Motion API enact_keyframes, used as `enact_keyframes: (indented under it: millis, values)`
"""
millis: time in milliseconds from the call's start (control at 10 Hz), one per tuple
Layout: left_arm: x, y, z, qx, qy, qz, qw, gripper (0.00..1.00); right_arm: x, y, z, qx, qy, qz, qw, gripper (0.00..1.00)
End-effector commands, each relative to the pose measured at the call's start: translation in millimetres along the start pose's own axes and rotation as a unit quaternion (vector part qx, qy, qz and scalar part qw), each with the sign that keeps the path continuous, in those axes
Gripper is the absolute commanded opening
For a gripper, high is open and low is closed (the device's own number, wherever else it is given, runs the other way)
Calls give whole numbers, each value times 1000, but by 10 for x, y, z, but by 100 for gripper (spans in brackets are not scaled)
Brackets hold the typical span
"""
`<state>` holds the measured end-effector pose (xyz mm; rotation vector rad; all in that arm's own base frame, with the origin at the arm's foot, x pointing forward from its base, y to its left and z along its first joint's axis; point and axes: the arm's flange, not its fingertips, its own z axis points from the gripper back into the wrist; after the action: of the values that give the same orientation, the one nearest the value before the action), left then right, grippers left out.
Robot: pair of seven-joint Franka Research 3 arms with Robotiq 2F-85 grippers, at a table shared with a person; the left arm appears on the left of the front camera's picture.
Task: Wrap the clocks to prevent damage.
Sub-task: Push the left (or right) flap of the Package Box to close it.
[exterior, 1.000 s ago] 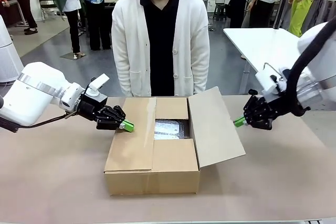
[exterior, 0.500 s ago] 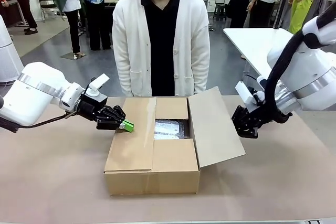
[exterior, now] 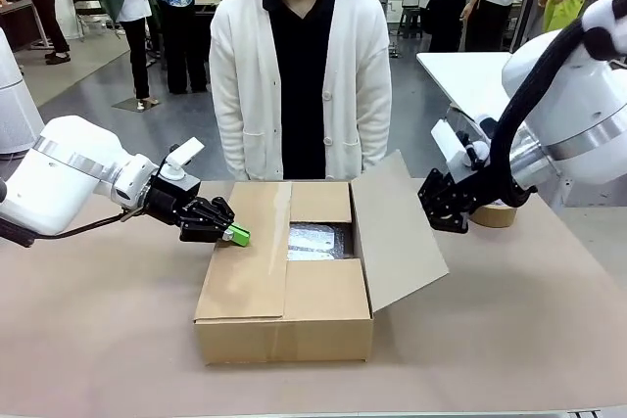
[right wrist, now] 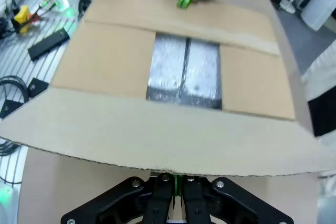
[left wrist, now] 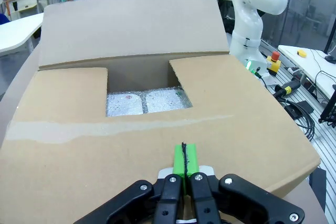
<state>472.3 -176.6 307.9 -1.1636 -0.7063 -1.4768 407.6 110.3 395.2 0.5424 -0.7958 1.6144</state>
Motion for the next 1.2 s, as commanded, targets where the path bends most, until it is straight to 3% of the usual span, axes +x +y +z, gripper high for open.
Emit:
enact_keyframes:
  millis: [0,500,1100]
  values:
    - [-36,0,-25,2,4,0,1000,1,173,-7,-98,9,-35,2,999,1]
    - [-36,0,-25,2,4,0,1000,1,368,-61,-841,73,-22,-61,995,1]
    - [-36,0,-25,2,4,0,1000,1,194,-138,-1019,70,-9,-82,994,1]
